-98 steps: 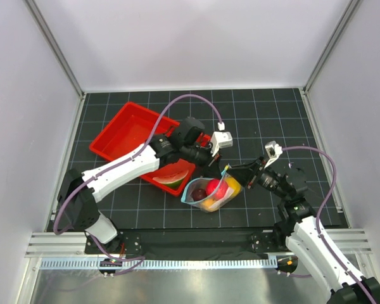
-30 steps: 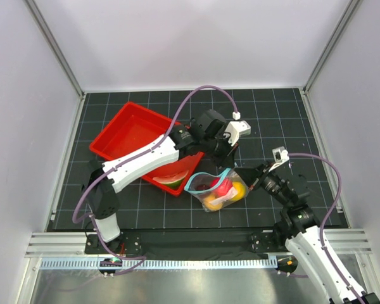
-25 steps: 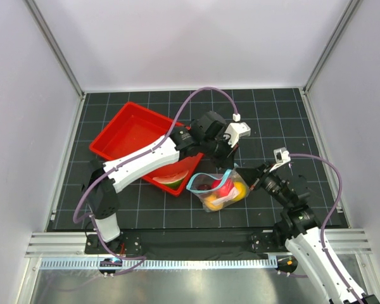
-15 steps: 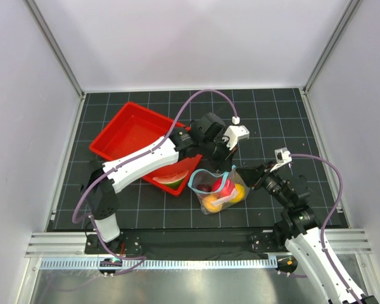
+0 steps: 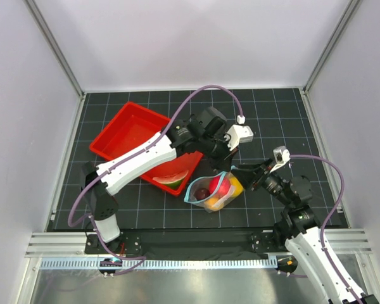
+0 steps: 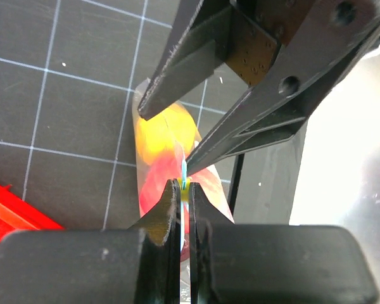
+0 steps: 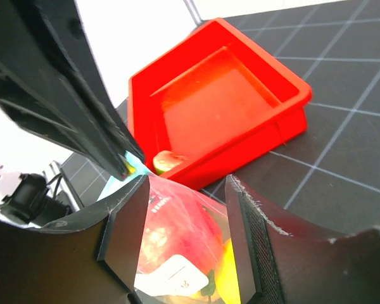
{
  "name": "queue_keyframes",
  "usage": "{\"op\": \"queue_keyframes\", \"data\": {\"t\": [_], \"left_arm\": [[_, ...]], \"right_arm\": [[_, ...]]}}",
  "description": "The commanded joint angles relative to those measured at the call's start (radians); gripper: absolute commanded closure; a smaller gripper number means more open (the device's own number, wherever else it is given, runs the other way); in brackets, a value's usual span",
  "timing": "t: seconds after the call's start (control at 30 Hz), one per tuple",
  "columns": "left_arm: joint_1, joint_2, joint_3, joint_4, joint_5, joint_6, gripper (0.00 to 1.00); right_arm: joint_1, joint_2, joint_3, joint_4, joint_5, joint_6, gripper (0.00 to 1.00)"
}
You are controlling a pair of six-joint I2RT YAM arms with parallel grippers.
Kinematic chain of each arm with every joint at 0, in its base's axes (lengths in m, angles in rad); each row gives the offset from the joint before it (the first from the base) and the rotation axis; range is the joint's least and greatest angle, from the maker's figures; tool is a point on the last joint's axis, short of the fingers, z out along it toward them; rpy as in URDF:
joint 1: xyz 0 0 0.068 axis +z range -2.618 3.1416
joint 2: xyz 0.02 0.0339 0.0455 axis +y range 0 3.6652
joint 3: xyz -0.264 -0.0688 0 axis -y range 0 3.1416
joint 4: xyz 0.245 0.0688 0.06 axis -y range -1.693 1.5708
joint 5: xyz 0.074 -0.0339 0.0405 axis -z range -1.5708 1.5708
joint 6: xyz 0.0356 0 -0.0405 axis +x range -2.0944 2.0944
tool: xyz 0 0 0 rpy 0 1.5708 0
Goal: Place the food in the zip-top bag and seal the zipper
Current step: Zip the zipper food storage bag at the center of the board.
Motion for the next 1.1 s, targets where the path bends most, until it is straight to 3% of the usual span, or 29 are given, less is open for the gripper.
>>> {"op": "queue_keyframes", "data": {"t": [0.0,0.37,0.73,0.9,0.93,0.97,1.07], "left_arm": [[-0.002,-0.020,0.036,-0.056,0.038,0.052,1.00],[-0.002,-0.011,0.074,-0.141,0.066,0.107,1.00],[-0.002,0.007,0.127,-0.185,0.096,0.121,1.00],[-0.002,0.021,0.140,-0.181,0.052,0.103,1.00],[-0.002,0.024,0.139,-0.181,0.041,0.098,1.00],[-0.002,0.027,0.137,-0.176,0.005,0.083,1.00],[0.000,0.018,0.098,-0.141,-0.037,0.052,1.00]], "right_arm": [[-0.002,0.001,-0.007,0.115,-0.058,-0.012,0.42],[-0.001,0.084,-0.011,0.250,-0.179,-0.002,0.42],[0.018,0.127,-0.022,0.332,-0.236,0.024,0.55],[0.029,0.124,-0.014,0.321,-0.225,0.031,0.77],[0.027,0.124,-0.010,0.301,-0.205,0.025,0.85],[0.029,0.122,-0.005,0.252,-0.166,0.018,0.99],[0.029,0.096,-0.001,0.195,-0.087,0.014,0.99]]}}
